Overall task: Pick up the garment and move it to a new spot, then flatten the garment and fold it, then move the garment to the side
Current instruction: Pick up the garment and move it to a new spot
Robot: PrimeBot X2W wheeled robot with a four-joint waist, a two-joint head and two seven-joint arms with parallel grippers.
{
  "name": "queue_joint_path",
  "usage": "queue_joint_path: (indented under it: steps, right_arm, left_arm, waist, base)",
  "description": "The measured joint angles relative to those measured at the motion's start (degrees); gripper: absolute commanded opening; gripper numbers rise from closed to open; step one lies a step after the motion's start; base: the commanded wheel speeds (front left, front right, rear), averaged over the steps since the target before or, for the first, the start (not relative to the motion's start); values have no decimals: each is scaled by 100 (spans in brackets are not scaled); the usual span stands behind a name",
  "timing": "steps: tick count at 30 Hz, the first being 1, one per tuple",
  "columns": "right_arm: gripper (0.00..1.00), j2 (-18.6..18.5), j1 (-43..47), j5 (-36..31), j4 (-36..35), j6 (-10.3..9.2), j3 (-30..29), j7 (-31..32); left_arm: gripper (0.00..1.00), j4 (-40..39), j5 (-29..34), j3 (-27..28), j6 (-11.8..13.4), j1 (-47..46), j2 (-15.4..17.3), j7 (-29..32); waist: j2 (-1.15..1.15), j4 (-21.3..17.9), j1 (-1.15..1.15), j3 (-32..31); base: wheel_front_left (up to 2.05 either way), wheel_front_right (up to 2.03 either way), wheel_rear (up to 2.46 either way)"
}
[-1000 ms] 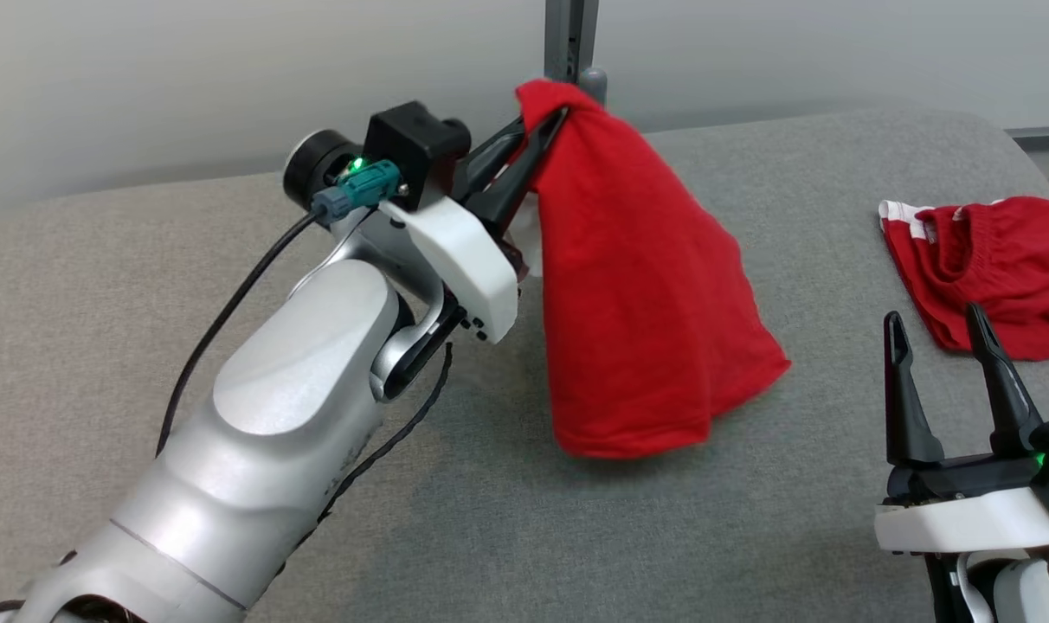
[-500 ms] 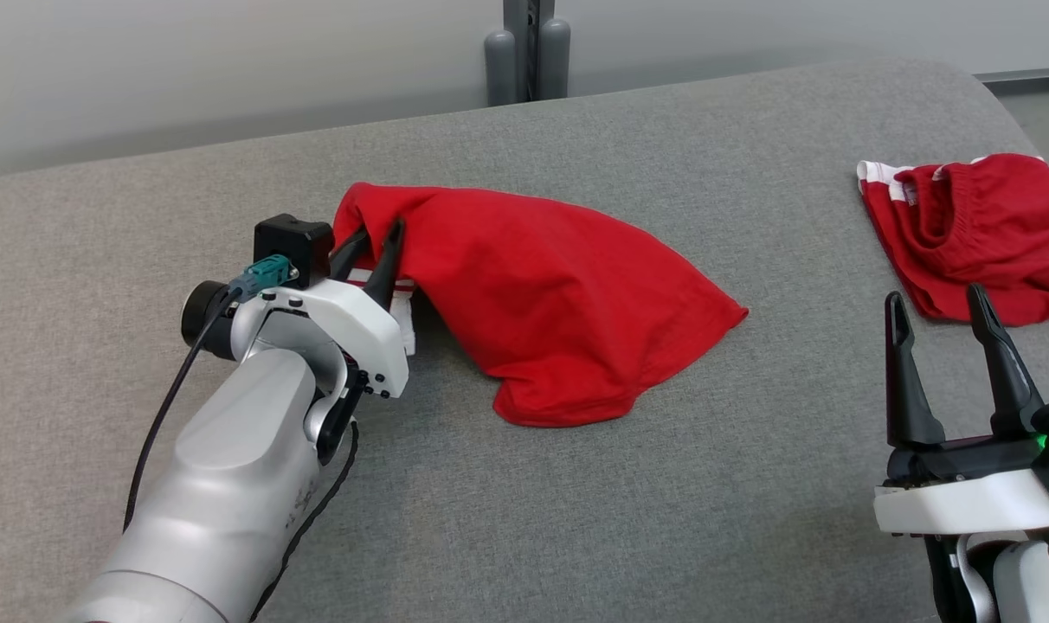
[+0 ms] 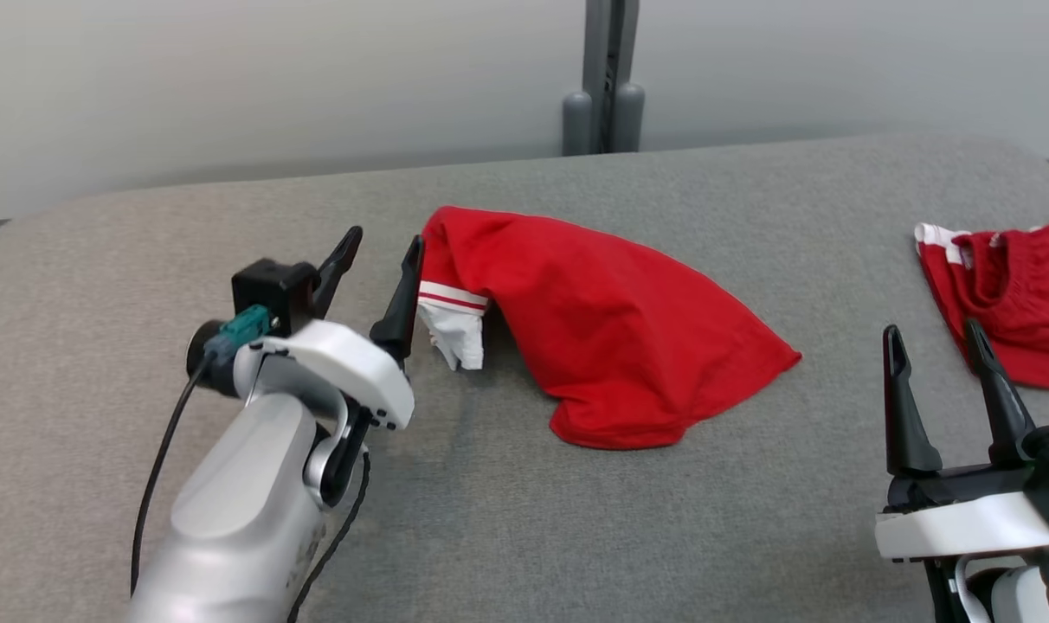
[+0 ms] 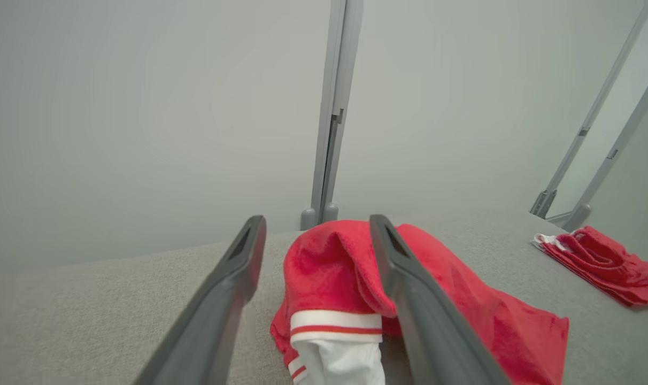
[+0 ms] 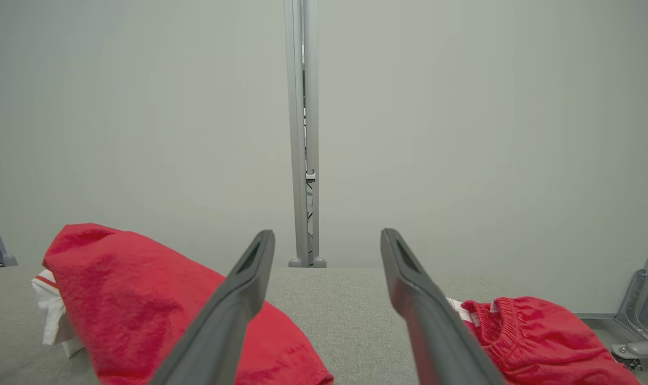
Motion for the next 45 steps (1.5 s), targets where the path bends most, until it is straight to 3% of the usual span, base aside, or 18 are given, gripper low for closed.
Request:
queue_joint_path:
  steps: [13, 22, 29, 45]
  right_arm:
    - [100, 1, 372, 68, 363, 0, 121, -1]
    - [100, 1, 567, 137, 400, 0, 156, 0]
    - [100, 1, 697, 298, 450, 0, 243, 0]
    - [100, 1, 671, 366, 522, 0, 348, 0]
  left_arm:
    - [100, -1874, 872, 1258, 421, 2156, 4, 1]
    - [100, -2964, 1257, 1969, 467, 3458, -176, 0]
    - [100, -3128, 1400, 2131, 441, 3946, -293, 0]
    - [100, -3039, 1543, 2219, 382, 3952, -337, 0]
  waist:
    - [0, 567, 0, -523]
    - [0, 697, 0, -664]
    - [0, 702, 0, -699]
    - [0, 641, 0, -661]
  base:
    - [0, 0, 0]
    - [0, 0, 0]
    - [0, 0, 0]
    - [0, 0, 0]
